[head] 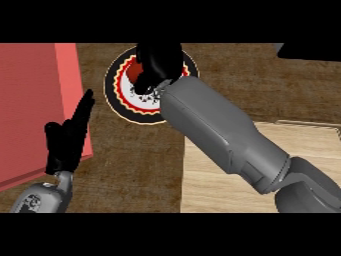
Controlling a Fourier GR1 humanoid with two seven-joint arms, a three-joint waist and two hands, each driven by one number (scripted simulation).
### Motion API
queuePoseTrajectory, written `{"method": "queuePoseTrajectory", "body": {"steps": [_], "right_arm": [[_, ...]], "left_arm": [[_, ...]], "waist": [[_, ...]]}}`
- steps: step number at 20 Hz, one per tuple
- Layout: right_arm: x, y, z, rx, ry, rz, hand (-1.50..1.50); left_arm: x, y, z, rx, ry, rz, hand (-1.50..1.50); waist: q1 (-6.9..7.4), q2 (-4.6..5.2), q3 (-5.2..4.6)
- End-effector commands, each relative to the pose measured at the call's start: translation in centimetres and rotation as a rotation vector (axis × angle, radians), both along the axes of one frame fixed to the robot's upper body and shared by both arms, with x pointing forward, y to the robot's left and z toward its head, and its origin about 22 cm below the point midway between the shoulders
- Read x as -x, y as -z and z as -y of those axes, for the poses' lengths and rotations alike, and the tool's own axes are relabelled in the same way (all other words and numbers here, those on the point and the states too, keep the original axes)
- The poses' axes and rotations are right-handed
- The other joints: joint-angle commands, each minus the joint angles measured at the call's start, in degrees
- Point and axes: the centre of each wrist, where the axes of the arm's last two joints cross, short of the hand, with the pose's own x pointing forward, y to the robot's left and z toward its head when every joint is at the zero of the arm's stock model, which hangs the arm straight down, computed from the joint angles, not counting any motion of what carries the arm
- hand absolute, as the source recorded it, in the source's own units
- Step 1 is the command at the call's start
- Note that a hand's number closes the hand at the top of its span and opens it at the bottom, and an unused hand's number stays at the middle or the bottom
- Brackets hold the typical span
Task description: Pick the bell pepper from the tray and place it in the plate
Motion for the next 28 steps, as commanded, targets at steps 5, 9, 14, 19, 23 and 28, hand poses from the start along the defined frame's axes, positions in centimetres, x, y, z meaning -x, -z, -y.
{"method": "queuePoseTrajectory", "body": {"steps": [5,9,14,19,23,28], "right_arm": [[-1.9,2.1,2.4,0.0,-0.035,-0.254,1.5],[-2.7,3.0,3.5,0.057,-0.049,-0.412,-1.5],[-2.5,5.3,4.6,0.02,-0.21,-0.397,-1.5],[-2.8,3.4,4.7,-0.332,-0.324,-0.244,-1.5],[-3.2,2.8,5.8,-0.627,-0.293,-0.183,-1.5],[-3.6,4.7,7.8,-0.789,-0.339,-0.233,-1.5]], "left_arm": [[1.3,3.1,-0.2,0.001,-0.006,-0.134,0.0],[0.3,2.6,0.6,-0.02,-0.001,-0.132,0.0],[-0.1,3.0,0.7,0.002,-0.019,-0.123,0.0],[0.7,2.5,-1.3,-0.021,-0.045,-0.139,0.0],[1.0,2.8,-1.0,-0.02,-0.053,-0.11,0.0],[1.7,3.9,-1.7,0.001,-0.057,-0.141,0.0]], "waist": [[1.36,0.95,-0.73],[0.95,1.04,-0.71],[-0.46,0.89,-0.66],[-0.8,0.75,-0.47],[-0.76,0.7,-0.52],[-1.91,0.32,-0.6]]}}
